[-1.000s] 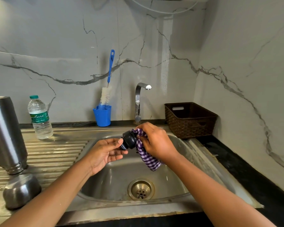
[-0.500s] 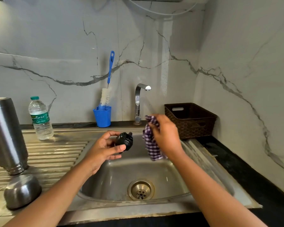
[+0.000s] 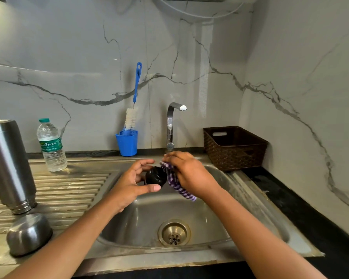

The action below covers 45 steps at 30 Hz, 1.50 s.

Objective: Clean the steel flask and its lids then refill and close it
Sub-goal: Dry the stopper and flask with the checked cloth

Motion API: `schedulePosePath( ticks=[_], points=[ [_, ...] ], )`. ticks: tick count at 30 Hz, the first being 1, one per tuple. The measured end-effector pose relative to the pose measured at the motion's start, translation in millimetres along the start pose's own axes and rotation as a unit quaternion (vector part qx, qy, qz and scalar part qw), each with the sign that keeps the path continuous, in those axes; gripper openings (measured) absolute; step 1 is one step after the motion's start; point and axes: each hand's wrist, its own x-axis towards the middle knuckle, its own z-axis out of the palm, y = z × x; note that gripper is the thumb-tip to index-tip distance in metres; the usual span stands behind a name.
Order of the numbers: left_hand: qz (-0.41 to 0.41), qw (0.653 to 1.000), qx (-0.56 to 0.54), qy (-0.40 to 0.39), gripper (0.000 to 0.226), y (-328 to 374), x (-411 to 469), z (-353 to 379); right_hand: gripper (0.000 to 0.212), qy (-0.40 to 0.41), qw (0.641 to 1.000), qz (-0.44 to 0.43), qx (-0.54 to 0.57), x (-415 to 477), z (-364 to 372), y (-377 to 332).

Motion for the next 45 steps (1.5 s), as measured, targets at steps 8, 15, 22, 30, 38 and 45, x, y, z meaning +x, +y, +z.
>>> schedulePosePath(
  ticks=[8, 15, 22, 30, 38, 45],
  points=[
    [0.014, 0.999, -0.001, 0.034, 0.060, 2, -2, 2, 0.037, 0.046, 0.988, 0.094, 0.117, -4, -3, -10],
    [0.043, 0.998, 0.000, 0.042, 0.062, 0, 1, -2, 0.039, -0.051, 0.994, 0.059, 0.071, -4, -13, 2],
    [0.063, 0.996, -0.021, 0.054, 0.061, -1, 2, 3, 0.045, 0.042, 0.997, 0.006, 0.068, -4, -4, -11],
    [0.034, 0.998, -0.034, 0.041, 0.061, -3, 0, 4, 0.044, -0.040, 0.997, 0.000, 0.063, -6, -22, 12],
    [-0.054, 0.991, -0.031, 0.119, 0.059, -3, 9, -5, 0.044, 0.060, 0.990, 0.116, 0.062, -8, -14, 19],
    [-0.103, 0.988, 0.073, 0.091, 0.047, -13, 10, -13, 0.043, 0.091, 0.984, 0.142, 0.059, -8, -2, 18]
  ],
)
